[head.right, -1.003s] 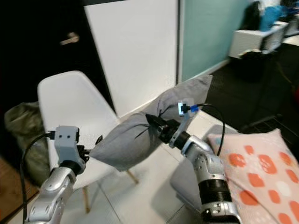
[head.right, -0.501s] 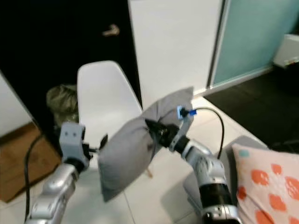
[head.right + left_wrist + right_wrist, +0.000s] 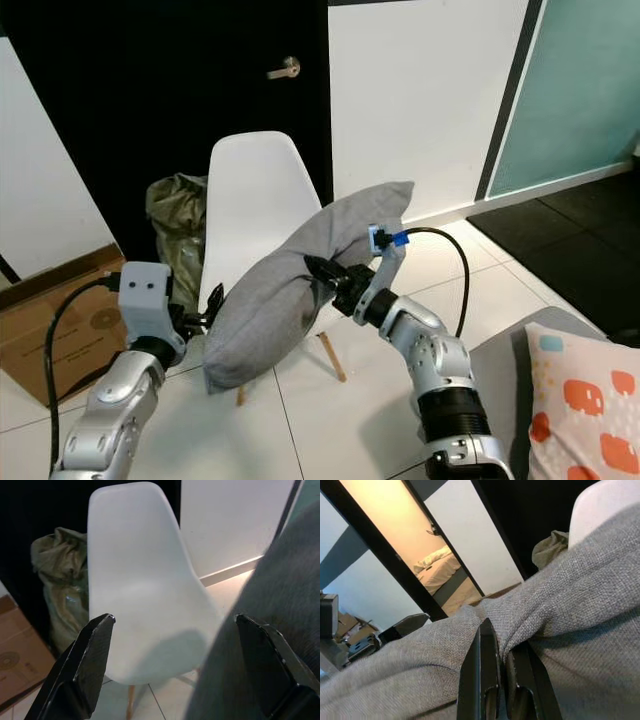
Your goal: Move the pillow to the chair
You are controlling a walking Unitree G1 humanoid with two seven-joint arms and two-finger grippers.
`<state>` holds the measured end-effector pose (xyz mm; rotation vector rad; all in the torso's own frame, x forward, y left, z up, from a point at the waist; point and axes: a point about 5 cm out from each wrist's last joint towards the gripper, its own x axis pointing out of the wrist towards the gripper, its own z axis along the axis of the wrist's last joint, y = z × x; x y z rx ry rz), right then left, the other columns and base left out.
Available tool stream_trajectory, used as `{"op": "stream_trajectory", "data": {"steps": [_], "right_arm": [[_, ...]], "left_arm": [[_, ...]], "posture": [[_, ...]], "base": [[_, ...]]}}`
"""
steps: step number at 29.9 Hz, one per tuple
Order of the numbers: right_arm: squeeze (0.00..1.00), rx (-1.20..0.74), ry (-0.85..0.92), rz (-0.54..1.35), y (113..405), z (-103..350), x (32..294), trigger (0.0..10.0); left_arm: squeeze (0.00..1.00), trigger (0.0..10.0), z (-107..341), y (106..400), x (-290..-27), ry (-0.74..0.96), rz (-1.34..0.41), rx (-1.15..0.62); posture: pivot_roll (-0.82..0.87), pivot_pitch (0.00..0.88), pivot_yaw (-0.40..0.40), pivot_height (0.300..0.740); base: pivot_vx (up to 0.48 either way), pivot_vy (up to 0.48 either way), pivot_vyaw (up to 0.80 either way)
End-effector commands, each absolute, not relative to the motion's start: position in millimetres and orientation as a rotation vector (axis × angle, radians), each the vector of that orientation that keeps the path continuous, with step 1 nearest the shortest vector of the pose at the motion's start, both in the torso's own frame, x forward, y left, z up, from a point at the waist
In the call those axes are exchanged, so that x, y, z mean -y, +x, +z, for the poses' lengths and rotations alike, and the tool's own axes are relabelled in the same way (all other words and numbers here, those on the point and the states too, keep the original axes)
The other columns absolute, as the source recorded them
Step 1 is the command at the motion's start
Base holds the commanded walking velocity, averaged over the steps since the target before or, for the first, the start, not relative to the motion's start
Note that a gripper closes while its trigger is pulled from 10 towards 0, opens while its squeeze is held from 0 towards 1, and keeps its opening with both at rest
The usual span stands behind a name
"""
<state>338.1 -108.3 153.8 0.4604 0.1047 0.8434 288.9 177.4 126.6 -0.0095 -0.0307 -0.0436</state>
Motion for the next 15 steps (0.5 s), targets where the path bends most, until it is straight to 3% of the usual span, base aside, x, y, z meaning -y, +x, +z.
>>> {"op": "stream_trajectory", "data": {"steps": [1, 11, 15], "right_arm": [[0.0, -0.01, 0.439, 0.867, 340.1, 171.1, 105.6, 10.0], [0.0, 0.002, 0.436, 0.891, 336.6, 172.3, 102.9, 10.0], [0.0, -0.022, 0.437, 0.867, 338.9, 170.3, 104.0, 10.0]], "left_arm": [[0.0, 10.0, 126.8, 287.6, -178.1, -0.016, -0.045, 0.023], [0.0, 10.0, 127.5, 287.2, -178.6, -0.01, -0.052, 0.023], [0.0, 10.0, 128.6, 287.1, -179.1, -0.01, -0.054, 0.025]], "posture": [[-0.13, 0.028, 0.002, 0.74], [-0.12, 0.039, 0.008, 0.74], [-0.12, 0.039, 0.009, 0.74]], "base": [[0.398, 0.0, 0.68], [0.439, 0.0, 0.69], [0.48, 0.0, 0.0]]}}
